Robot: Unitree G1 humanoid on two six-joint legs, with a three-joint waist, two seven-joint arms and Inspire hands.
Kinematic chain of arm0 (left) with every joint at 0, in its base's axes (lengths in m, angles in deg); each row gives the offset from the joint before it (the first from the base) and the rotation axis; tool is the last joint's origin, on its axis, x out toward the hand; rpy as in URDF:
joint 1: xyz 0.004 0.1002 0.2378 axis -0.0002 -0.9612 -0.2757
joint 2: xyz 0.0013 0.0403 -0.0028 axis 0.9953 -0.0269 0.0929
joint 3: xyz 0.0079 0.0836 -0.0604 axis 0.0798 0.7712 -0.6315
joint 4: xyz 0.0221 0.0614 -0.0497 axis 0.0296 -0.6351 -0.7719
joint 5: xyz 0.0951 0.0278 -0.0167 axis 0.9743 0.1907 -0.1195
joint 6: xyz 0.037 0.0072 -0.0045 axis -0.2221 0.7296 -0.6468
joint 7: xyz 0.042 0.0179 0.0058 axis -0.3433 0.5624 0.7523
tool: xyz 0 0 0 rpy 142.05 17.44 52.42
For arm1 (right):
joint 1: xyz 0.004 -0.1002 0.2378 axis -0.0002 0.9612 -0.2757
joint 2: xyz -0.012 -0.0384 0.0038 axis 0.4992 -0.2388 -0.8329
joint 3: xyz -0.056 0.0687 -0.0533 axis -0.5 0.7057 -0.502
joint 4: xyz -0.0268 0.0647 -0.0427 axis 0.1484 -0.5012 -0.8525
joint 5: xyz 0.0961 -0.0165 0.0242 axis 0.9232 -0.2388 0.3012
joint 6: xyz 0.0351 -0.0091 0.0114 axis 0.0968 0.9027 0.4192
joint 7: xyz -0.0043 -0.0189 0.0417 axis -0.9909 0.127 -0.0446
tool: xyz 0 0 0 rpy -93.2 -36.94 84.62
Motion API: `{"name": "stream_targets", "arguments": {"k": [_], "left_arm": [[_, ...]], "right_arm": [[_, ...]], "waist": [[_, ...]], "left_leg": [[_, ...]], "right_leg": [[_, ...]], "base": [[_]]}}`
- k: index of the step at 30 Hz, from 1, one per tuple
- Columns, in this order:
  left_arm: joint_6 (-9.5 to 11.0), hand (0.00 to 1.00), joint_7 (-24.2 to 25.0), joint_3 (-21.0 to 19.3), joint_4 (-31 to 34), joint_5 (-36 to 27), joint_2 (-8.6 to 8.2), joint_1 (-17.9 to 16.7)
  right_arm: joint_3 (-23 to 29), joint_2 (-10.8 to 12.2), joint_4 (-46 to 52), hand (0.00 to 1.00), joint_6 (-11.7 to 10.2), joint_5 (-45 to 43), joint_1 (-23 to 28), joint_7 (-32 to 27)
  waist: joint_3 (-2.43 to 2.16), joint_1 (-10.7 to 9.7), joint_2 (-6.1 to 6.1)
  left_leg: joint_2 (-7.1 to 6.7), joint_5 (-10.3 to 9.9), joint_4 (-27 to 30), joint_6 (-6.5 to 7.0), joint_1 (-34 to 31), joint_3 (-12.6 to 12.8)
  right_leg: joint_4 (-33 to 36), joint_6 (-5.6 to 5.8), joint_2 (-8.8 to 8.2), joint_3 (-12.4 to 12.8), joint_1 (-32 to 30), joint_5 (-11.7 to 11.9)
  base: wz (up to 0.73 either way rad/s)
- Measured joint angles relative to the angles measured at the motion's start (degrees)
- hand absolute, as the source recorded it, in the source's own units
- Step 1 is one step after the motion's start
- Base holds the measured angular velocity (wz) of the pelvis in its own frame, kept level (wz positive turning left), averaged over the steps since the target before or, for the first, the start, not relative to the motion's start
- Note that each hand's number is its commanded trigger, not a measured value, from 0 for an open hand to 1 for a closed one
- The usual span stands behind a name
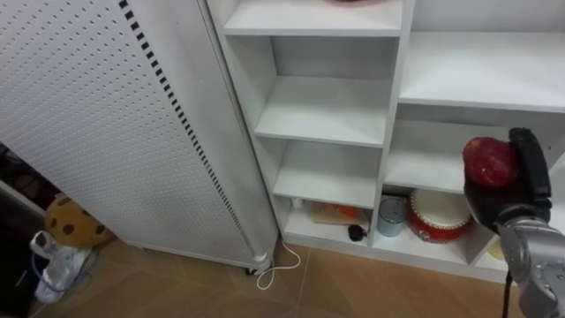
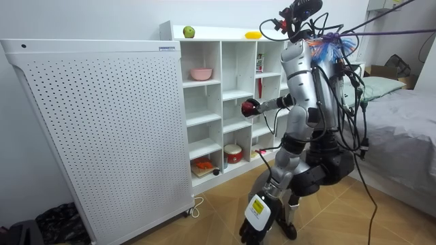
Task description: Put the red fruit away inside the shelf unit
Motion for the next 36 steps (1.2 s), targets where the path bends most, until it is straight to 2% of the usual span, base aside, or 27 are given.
{"name": "stream_targets", "arguments": {"k": [5,8,13,22,36], "left_arm": [[-0.06,0.00,0.26,-0.04,1.15,-0.02,0.43,-1.58],[0.72,0.00,0.31,-0.05,3.66,-0.12,0.51,-4.26],[1.06,0.00,0.32,-0.06,3.54,-0.09,0.96,-4.95],[1.29,0.00,0.78,0.04,2.73,-0.13,1.42,-4.95],[1.45,0.00,0.52,0.05,1.93,-0.13,1.42,-4.96]], "right_arm": [[1.00,-0.18,0.01,0.00,-0.79,0.03,-0.09,-1.55],[1.24,-0.25,0.73,0.00,-2.07,0.00,-0.09,-3.33],[1.23,-1.81,0.91,0.00,-3.62,0.00,-0.16,-6.04],[1.44,-4.72,0.91,0.00,-4.40,0.02,-0.18,-8.70],[3.51,-5.45,0.85,0.00,-4.84,0.01,-0.18,-12.10]], "waist": [[-0.06,-0.07,0.08],[-0.30,-0.06,0.45],[-0.83,0.50,1.27],[-0.82,1.14,1.28],[-0.66,1.13,1.52]], "left_leg": [[0.02,-0.27,1.33,0.15,-1.11,-0.56],[0.02,-0.58,2.19,0.32,-1.84,-0.59],[-0.04,-0.68,2.46,0.50,-1.90,-0.05],[-0.02,-0.79,2.72,0.68,-1.80,0.14],[0.03,-0.81,3.01,0.71,-1.75,-0.17]], "right_leg": [[0.53,0.02,-0.08,-0.57,-0.42,-0.13],[1.12,0.29,-0.29,-0.29,-1.02,-0.28],[1.75,0.74,-1.12,-0.13,-1.13,-0.53],[2.08,0.69,-1.20,-0.17,-1.12,-0.61],[2.11,0.81,-1.14,-0.17,-0.92,-0.77]], "base": [[0.01],[0.00],[0.05],[0.00],[0.00]]}}
